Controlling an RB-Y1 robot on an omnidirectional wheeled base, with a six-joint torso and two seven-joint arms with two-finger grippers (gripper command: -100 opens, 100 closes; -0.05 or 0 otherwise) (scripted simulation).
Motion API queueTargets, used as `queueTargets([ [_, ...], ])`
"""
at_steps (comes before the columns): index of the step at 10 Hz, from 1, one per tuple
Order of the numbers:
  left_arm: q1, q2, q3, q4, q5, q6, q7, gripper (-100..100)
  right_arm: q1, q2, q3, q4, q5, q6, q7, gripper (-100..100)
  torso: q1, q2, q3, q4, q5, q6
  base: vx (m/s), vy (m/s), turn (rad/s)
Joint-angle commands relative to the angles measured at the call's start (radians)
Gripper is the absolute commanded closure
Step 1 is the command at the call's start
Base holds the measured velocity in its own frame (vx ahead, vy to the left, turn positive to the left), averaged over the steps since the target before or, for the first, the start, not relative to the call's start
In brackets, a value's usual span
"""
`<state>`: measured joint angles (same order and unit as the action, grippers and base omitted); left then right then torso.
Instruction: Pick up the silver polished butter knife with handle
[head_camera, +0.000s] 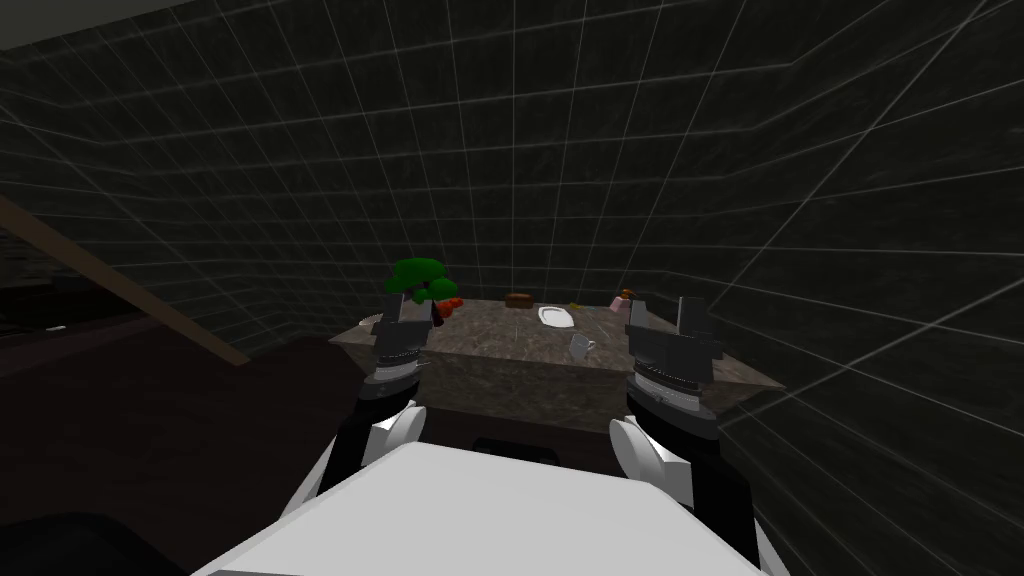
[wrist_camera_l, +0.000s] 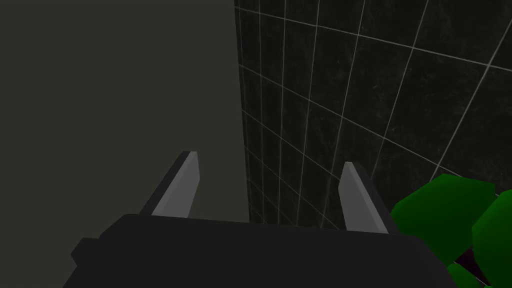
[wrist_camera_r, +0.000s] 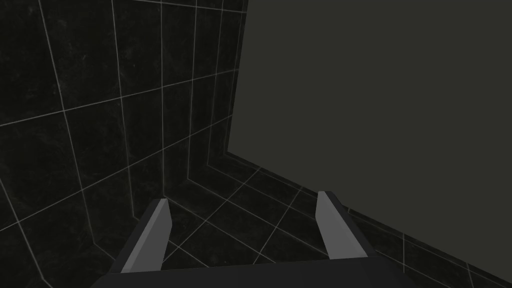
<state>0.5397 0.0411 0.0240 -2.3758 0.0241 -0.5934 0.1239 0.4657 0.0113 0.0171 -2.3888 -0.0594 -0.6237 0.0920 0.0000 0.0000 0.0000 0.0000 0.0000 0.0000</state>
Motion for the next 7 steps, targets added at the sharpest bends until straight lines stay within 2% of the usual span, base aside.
queueTargets([
  [1,-0.013,0.034,0.008,0.017,0.007,0.026,0.021,-100,0.0,0.0,0.0,0.0,0.0,0.0,0.0,0,0.0,0.0,0.0,0.0,0.0,0.0,0.002,-0.022,-0.027],
  [4,-0.043,0.071,0.027,0.054,0.022,0.087,0.07,-100,0.0,0.0,0.0,0.0,0.0,0.0,0.0,0,-0.003,-0.001,-0.001,0.0,-0.001,0.0,0.015,-0.046,-0.028],
  [7,-0.086,0.094,0.053,0.105,0.045,0.168,0.14,-100,0.0,0.0,0.0,0.0,0.0,0.0,0.0,0,-0.004,-0.002,-0.001,0.0,-0.001,0.0,0.018,-0.063,-0.039],
])
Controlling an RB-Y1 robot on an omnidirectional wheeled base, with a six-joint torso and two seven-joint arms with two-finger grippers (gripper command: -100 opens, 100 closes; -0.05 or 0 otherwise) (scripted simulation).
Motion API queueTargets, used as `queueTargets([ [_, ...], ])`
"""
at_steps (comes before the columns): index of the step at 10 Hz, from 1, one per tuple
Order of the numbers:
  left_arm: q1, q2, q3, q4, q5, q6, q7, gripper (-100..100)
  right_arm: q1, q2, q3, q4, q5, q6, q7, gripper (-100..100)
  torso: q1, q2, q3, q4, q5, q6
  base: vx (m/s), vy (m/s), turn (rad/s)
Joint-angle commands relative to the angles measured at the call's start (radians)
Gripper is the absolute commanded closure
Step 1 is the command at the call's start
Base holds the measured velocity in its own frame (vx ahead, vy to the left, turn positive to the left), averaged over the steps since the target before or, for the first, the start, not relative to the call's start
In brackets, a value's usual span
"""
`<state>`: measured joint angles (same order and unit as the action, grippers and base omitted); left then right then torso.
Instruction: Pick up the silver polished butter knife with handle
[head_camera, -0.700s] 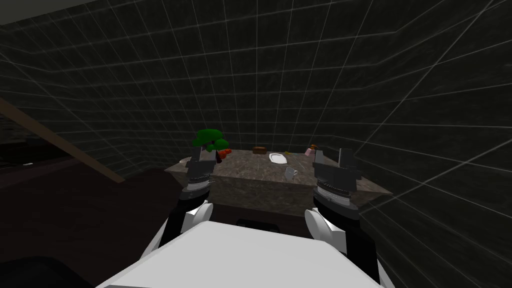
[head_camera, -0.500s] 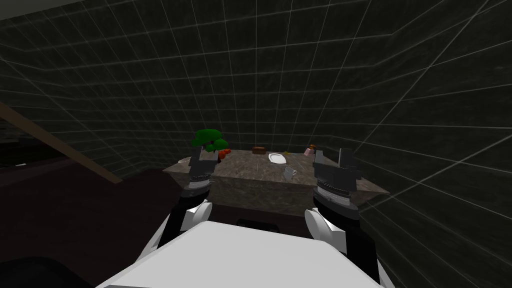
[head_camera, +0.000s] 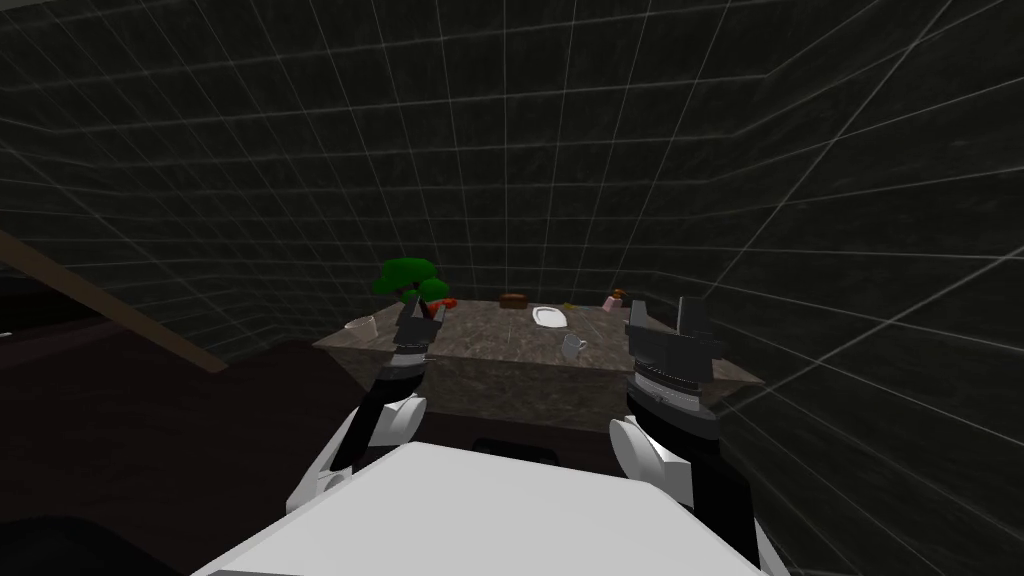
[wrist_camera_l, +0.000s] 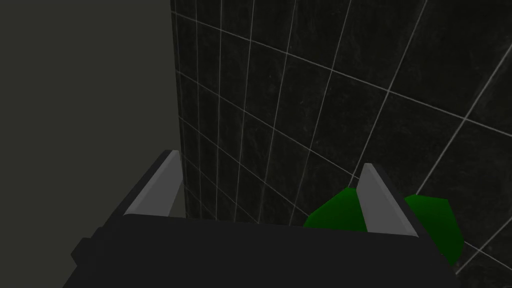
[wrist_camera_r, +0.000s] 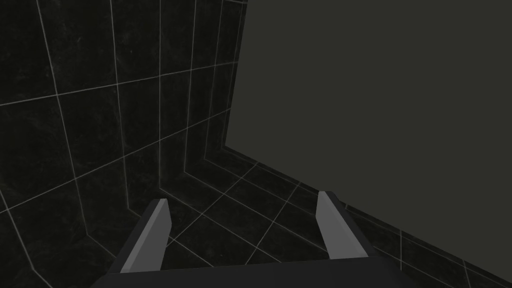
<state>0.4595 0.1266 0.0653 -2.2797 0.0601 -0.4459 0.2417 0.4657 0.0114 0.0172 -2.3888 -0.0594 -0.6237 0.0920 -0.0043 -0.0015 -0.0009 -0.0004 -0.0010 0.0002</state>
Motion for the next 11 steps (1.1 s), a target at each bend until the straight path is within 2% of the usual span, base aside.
queueTargets([
  [1,-0.022,0.014,0.022,0.027,0.017,0.05,0.049,-100,0.0,0.0,0.0,0.0,0.0,0.0,0.0,0,0.0,0.0,0.0,0.0,0.0,0.0,0.001,-0.085,-0.051],
  [2,-0.039,0.018,0.033,0.047,0.026,0.082,0.076,-100,0.0,0.0,0.0,0.0,0.0,0.0,0.0,0,-0.001,0.001,0.0,0.0,0.0,0.0,0.017,-0.09,-0.043],
  [3,-0.039,0.018,0.033,0.047,0.026,0.094,0.077,-100,0.0,0.0,0.0,0.0,0.0,0.0,0.0,0,-0.001,0.0,0.0,0.0,0.0,0.0,0.023,-0.059,-0.014],
  [6,-0.095,0.027,0.068,0.111,0.056,0.19,0.163,-100,0.0,0.0,0.0,0.0,0.0,0.0,0.0,0,0.0,0.0,0.0,0.0,0.0,0.0,0.023,-0.068,-0.049],
  [7,-0.095,0.027,0.068,0.111,0.056,0.206,0.169,-100,0.0,0.0,0.0,0.0,0.0,0.0,0.0,0,-0.001,-0.001,0.0,0.0,0.0,0.0,0.018,-0.07,-0.016],
  [8,-0.115,0.03,0.08,0.134,0.066,0.242,0.202,-100,0.0,0.0,0.0,0.0,0.0,0.0,0.0,0,0.0,0.0,0.0,0.0,0.0,0.0,0.01,-0.054,-0.031],
  [9,-0.115,0.03,0.08,0.134,0.066,0.246,0.202,-100,0.0,0.0,0.0,0.0,0.0,0.0,0.0,0,0.001,0.001,0.0,0.0,0.0,0.0,0.009,-0.036,-0.018],
  [11,-0.155,0.035,0.106,0.182,0.088,0.31,0.268,-100,0.0,0.0,0.0,0.0,0.0,0.0,0.0,0,0.001,0.0,0.0,0.0,0.0,0.0,0.019,-0.07,-0.051],
])
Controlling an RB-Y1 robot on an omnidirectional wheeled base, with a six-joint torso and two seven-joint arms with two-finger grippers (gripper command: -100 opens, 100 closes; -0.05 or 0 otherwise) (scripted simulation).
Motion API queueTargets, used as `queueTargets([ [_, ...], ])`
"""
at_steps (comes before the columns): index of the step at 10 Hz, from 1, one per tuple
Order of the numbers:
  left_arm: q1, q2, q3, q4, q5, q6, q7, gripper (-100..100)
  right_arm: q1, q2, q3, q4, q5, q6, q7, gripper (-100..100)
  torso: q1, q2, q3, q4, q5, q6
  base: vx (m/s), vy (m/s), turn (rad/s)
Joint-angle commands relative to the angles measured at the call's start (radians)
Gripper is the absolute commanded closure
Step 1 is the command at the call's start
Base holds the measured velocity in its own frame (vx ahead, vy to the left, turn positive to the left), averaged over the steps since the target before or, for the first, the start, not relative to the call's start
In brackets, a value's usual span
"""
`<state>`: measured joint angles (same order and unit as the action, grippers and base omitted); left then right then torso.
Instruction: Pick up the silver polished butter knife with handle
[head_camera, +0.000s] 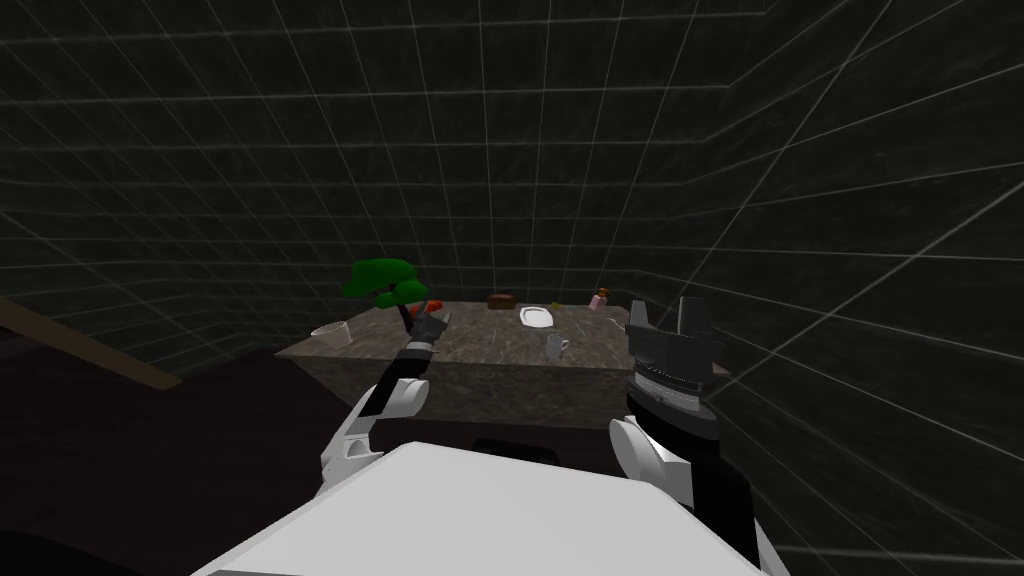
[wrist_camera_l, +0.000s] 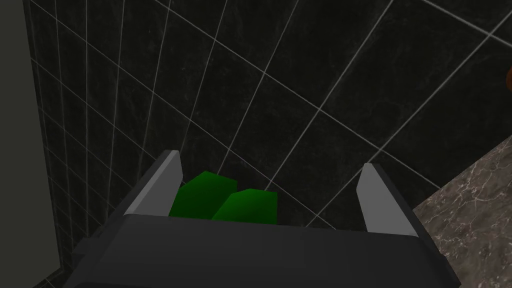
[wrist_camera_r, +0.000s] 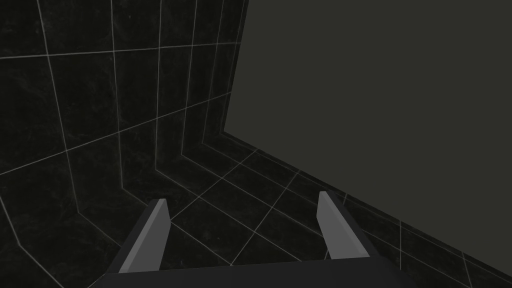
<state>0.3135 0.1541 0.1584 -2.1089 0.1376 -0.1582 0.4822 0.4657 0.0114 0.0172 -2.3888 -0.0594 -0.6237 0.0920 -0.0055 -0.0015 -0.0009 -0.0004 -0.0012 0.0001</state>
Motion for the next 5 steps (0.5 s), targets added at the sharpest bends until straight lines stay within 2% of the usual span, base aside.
queueTargets([
  [1,-0.009,0.008,0.013,0.011,0.01,0.041,0.028,-100,0.0,0.0,0.0,0.0,0.0,0.0,0.0,0,0.0,0.0,0.0,0.0,0.0,0.0,0.019,-0.065,-0.012],
  [2,-0.03,0.011,0.026,0.036,0.021,0.077,0.062,-100,0.0,0.0,0.0,0.0,0.0,0.0,0.0,0,0.001,0.0,0.0,0.0,0.0,0.0,0.021,-0.052,-0.04],
  [3,-0.03,0.011,0.026,0.036,0.021,0.084,0.062,-100,0.0,0.0,0.0,0.0,0.0,0.0,0.0,0,0.002,0.0,0.0,0.0,0.0,0.0,0.015,-0.039,-0.021],
  [4,-0.052,0.014,0.039,0.062,0.032,0.124,0.097,-100,0.0,0.0,0.0,0.0,0.0,0.0,0.0,0,0.003,0.001,0.0,0.0,0.0,0.0,0.02,-0.059,-0.037],
  [5,-0.052,0.014,0.039,0.062,0.032,0.127,0.097,-100,0.0,0.0,0.0,0.0,0.0,0.0,0.0,0,0.002,0.0,0.0,0.0,0.0,0.0,0.018,-0.054,-0.022],
])
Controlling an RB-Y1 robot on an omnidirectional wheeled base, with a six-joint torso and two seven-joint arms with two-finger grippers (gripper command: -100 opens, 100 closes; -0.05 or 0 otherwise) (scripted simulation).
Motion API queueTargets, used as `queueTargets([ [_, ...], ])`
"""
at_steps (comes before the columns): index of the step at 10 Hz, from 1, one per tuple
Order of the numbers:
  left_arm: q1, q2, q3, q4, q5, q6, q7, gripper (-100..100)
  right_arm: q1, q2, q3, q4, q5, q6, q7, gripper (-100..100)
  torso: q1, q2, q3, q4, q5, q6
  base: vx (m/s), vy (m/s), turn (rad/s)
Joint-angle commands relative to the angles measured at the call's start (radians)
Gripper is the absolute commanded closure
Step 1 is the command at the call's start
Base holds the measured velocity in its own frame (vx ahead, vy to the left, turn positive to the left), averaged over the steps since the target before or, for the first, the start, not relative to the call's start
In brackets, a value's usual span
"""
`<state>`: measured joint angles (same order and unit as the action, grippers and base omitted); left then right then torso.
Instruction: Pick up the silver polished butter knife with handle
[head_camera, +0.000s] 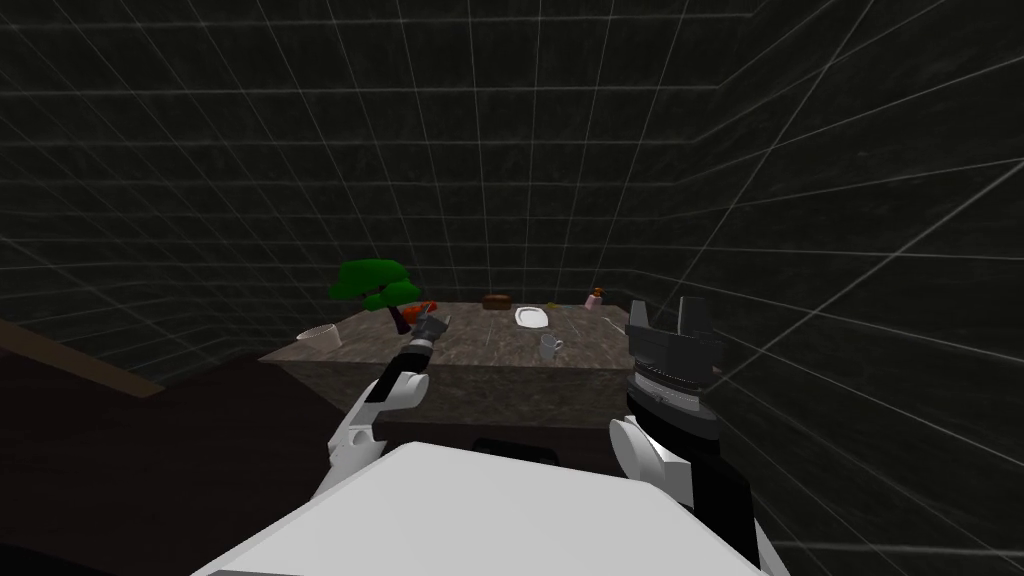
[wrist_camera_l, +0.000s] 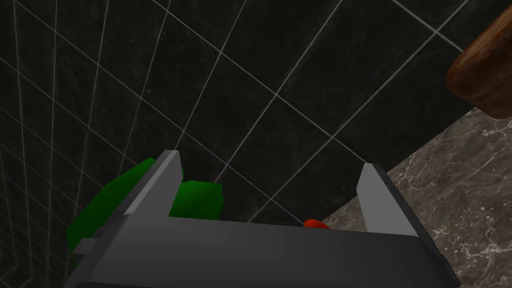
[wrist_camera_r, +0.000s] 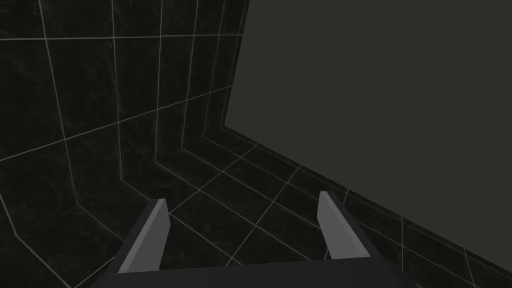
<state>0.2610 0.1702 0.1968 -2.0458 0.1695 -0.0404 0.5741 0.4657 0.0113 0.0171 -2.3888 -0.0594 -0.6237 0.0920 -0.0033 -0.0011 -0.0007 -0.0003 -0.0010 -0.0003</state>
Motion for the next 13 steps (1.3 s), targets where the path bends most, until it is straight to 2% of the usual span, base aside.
queueTargets([
  [1,-0.021,0.001,0.014,0.026,0.012,0.05,0.04,-100,0.0,0.0,0.0,0.0,0.0,0.0,0.0,0,0.0,0.0,0.0,0.0,0.0,0.0,0.013,-0.053,-0.039],
  [2,-0.043,0.005,0.027,0.054,0.023,0.077,0.073,-100,0.0,0.0,0.0,0.0,0.0,0.0,0.0,0,0.0,0.0,0.0,0.0,0.0,0.0,0.028,-0.073,-0.06],
  [3,-0.043,0.005,0.027,0.054,0.023,0.097,0.075,-100,0.0,0.0,0.0,0.0,0.0,0.0,0.0,0,-0.001,-0.001,0.0,0.0,0.0,0.0,0.028,-0.059,-0.022],
  [5,-0.088,0.014,0.054,0.113,0.046,0.164,0.141,-100,0.0,0.0,0.0,0.0,0.0,0.0,0.0,0,-0.001,0.0,0.0,0.0,0.0,0.0,0.02,-0.075,-0.055],
  [6,-0.088,0.014,0.054,0.115,0.046,0.186,0.145,-100,0.0,0.0,0.0,0.0,0.0,0.0,0.0,0,-0.002,0.0,0.0,0.0,0.0,0.0,0.016,-0.067,-0.017],
  [8,-0.134,0.024,0.08,0.179,0.068,0.257,0.206,-100,0.0,0.0,0.0,0.0,0.0,0.0,0.0,0,0.0,0.0,0.0,0.0,0.0,0.0,0.027,-0.073,-0.053],
  [9,-0.134,0.024,0.08,0.179,0.068,0.277,0.215,-100,0.0,0.0,0.0,0.0,0.0,0.0,0.0,0,-0.002,-0.001,0.0,0.0,0.0,0.0,0.02,-0.065,-0.012],
  [10,-0.157,0.029,0.094,0.213,0.079,0.317,0.25,-100,0.0,0.0,0.0,0.0,0.0,0.0,0.0,0,-0.001,0.0,0.0,0.0,0.0,0.0,0.021,-0.052,-0.034],
  [11,-0.157,0.029,0.094,0.213,0.079,0.322,0.25,-100,0.0,0.0,0.0,0.0,0.0,0.0,0.0,0,0.0,0.0,0.0,0.0,0.0,0.0,0.017,-0.042,-0.021],
  [12,-0.181,0.033,0.107,0.247,0.09,0.36,0.284,-100,0.0,0.0,0.0,0.0,0.0,0.0,0.0,0,0.001,0.0,0.0,0.0,0.0,0.0,0.022,-0.054,-0.042],
  [13,-0.181,0.033,0.107,0.247,0.09,0.367,0.284,-100,0.0,0.0,0.0,0.0,0.0,0.0,0.0,0,0.0,0.0,0.0,0.0,0.0,0.0,0.019,-0.049,-0.019],
])
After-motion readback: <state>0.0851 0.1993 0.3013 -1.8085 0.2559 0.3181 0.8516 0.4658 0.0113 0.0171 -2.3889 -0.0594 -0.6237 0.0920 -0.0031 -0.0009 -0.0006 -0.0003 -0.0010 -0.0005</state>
